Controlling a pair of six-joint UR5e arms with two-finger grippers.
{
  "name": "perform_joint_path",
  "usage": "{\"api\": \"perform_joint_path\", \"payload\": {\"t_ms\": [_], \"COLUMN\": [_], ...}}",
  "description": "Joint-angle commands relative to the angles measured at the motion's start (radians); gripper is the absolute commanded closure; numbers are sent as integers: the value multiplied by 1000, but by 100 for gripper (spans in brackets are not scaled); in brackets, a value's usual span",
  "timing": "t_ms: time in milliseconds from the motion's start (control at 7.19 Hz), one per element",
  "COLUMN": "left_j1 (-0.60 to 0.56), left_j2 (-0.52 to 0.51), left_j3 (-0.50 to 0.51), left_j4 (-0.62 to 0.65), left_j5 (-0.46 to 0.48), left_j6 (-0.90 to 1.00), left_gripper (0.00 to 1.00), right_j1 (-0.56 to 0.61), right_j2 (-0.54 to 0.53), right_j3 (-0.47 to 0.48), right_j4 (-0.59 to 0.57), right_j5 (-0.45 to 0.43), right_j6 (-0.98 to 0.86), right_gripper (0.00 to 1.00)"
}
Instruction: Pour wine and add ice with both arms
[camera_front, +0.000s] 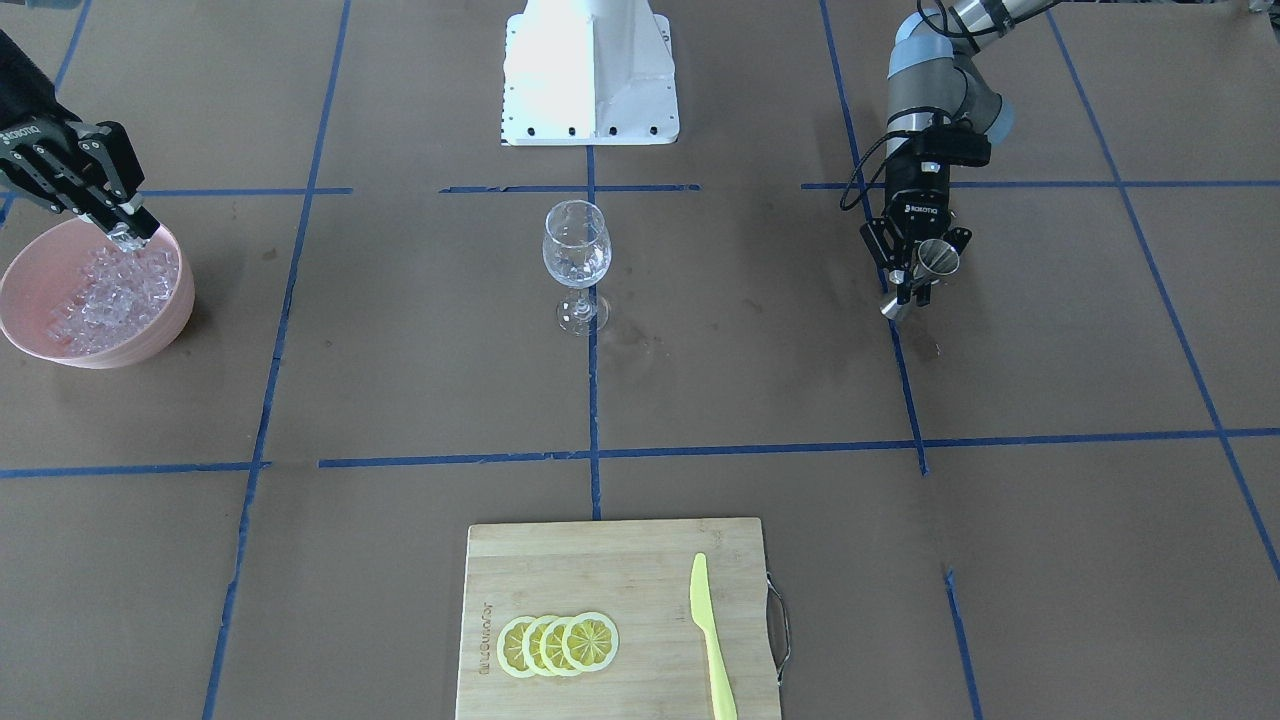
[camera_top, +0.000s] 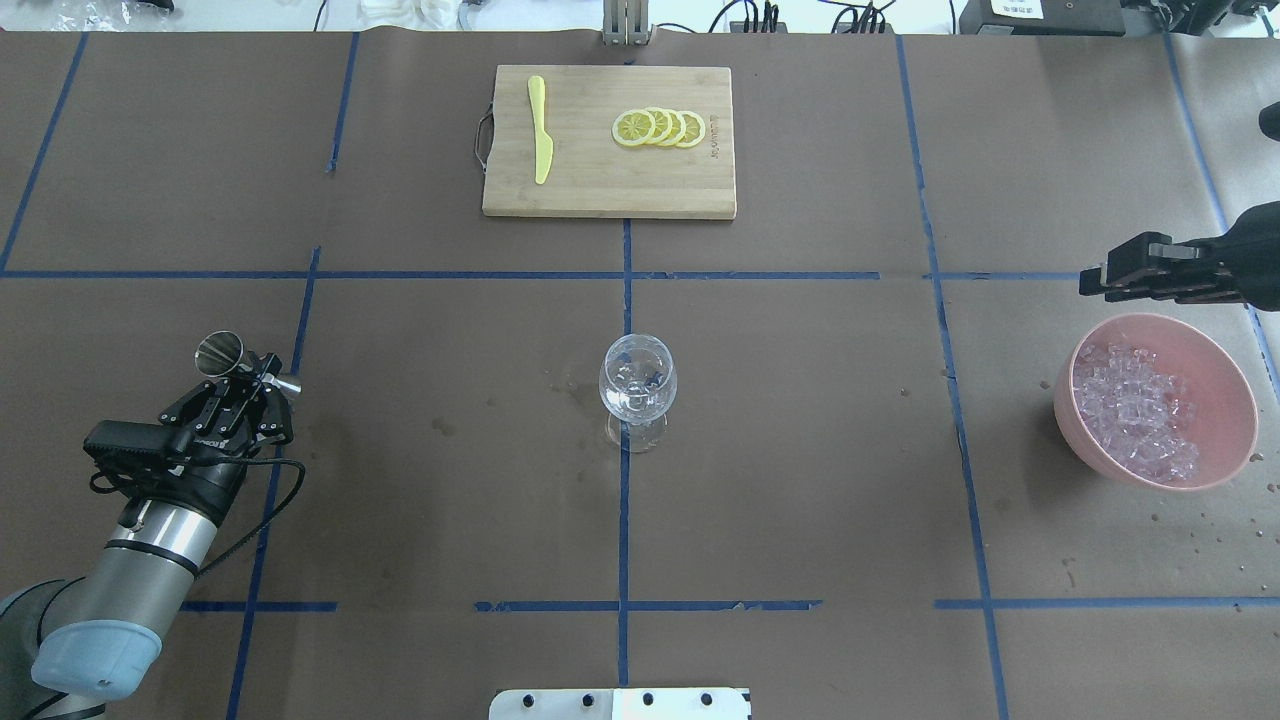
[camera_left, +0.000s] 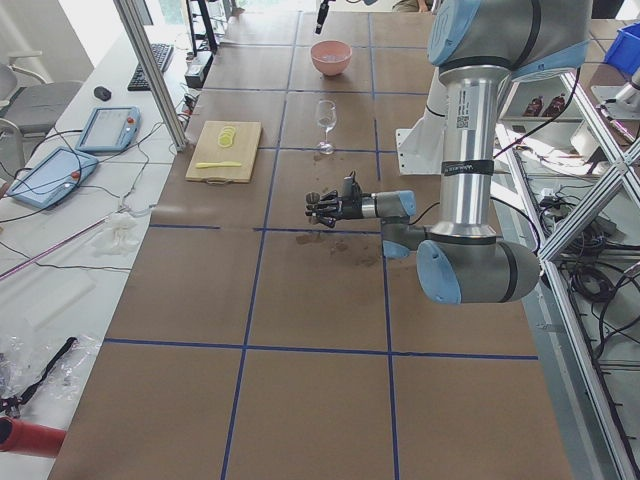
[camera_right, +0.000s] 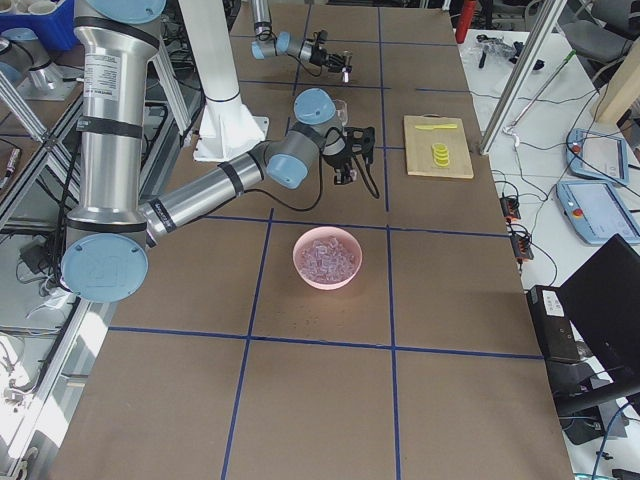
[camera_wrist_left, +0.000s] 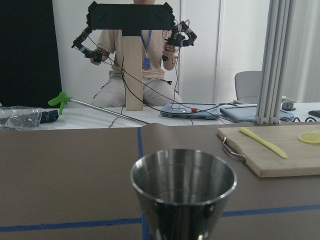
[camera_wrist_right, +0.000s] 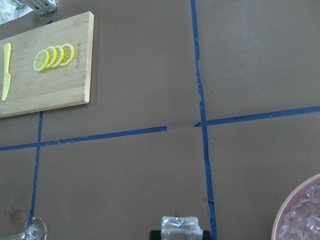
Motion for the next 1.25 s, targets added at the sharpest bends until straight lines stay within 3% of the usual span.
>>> {"api": "perform_joint_path", "payload": {"t_ms": [0,696,835,1113], "left_j1": [0,-12,-26,-37], "left_j2": [2,14,14,19], "left_j3": [32,49,46,46], "left_j4": [4,2,5,11], "left_j5": [-8,-68,-94,-99], "left_j6": [-33,-33,-27,-22], "left_gripper": [100,100,86,76], "right_j1": [0,0,0,-2], "right_j2": [29,100,100,107], "right_j3": [1,7,7,7], "right_j4": [2,2,2,2], "right_j5": [19,62,62,62], "right_j6": [1,74,74,74], "right_gripper": [100,100,100,100]}}
